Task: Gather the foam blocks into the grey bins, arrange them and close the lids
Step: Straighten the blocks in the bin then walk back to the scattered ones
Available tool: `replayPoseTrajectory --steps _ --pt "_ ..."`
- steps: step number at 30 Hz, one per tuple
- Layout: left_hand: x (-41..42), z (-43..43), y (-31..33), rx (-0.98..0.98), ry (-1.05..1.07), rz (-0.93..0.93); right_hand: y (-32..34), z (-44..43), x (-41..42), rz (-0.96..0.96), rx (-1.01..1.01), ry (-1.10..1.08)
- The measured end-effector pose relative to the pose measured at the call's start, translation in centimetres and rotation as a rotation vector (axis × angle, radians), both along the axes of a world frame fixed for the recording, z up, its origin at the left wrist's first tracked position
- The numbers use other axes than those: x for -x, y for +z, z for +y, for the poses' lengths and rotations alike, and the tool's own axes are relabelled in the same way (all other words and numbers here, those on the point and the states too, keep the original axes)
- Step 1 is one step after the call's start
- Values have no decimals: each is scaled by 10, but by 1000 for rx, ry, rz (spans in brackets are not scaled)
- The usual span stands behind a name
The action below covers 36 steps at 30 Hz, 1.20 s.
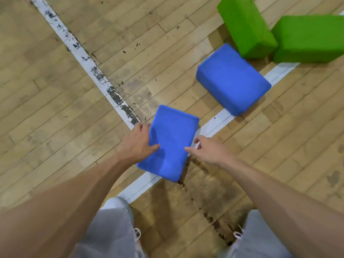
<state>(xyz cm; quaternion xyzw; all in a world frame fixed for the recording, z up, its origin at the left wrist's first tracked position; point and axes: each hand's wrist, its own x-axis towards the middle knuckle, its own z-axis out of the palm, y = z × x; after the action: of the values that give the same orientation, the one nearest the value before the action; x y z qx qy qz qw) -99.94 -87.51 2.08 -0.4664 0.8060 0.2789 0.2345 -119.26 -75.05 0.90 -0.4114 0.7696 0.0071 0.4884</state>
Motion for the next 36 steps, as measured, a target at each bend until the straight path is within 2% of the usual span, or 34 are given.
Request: replayPoseTrajectory --steps 3,5,10,14,16,18,20,22,25,27,32,34,36 --pt "2 -4 -45 -294 525 107 -50 -7 -11 -113 20 -186" --pt "4 -3 -62 -397 676 149 -66 -9 -11 -147 52 -257" --pt "21 1 -45 -348 715 267 -61 -8 9 -194 116 -275" --pt "58 -7 -13 -133 569 285 -40 -14 41 22 165 -99" --pt "82 -14 -2 27 485 252 -34 -14 63 148 229 -119" --pt "104 -21 2 198 412 198 -34 -12 85 249 316 -388" --pt "119 -25 -1 263 399 172 -38 -12 104 247 372 -829" --pt "132 -24 -8 259 441 154 -46 -18 123 165 317 -1192" --pt "140 -22 -18 303 485 165 -62 -29 143 -75 187 -1502" --pt "138 -25 -23 326 496 176 -68 -35 147 -261 216 -1575" --pt "138 -22 -28 381 469 155 -74 -34 139 -399 318 -1609" --pt "140 -17 -21 359 437 136 -60 -30 132 -336 321 -1633" --pt "133 -11 0 290 403 84 -27 -22 124 -115 289 -1588"
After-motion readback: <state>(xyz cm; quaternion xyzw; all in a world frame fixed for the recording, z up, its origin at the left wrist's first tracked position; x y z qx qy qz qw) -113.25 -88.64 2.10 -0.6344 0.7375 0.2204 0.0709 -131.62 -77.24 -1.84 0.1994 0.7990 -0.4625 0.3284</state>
